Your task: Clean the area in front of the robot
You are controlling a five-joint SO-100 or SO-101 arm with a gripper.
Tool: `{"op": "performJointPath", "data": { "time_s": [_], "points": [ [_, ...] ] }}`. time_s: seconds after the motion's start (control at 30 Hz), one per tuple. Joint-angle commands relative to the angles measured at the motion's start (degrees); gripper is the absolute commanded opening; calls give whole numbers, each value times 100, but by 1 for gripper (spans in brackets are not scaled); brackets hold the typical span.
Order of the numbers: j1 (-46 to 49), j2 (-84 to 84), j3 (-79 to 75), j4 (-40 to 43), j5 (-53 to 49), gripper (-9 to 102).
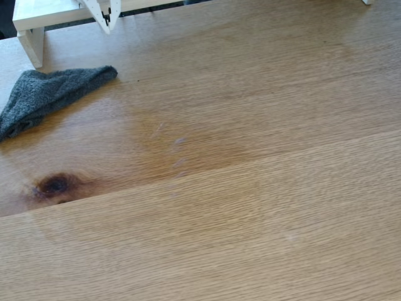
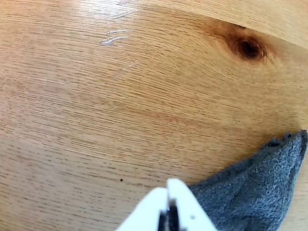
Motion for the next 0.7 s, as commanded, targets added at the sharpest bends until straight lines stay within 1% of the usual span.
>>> {"op": "performJointPath", "data": {
  "time_s": [0.0,0.23,0.3,0.4,0.47,0.53,0.57,0.67],
  "points": [
    [835,-923,659,-563,-167,0],
    [888,-923,659,-571,-141,0],
    [967,-1081,650,-738,-105,0],
    [1415,-1626,650,-1512,-26,0],
    [1749,-1960,624,-2197,62,5],
    [1811,-2382,554,-2742,-97,14],
    [1828,-2531,492,-2892,-193,16],
    [1863,-3085,0,-2988,-211,19]
  ]
}}
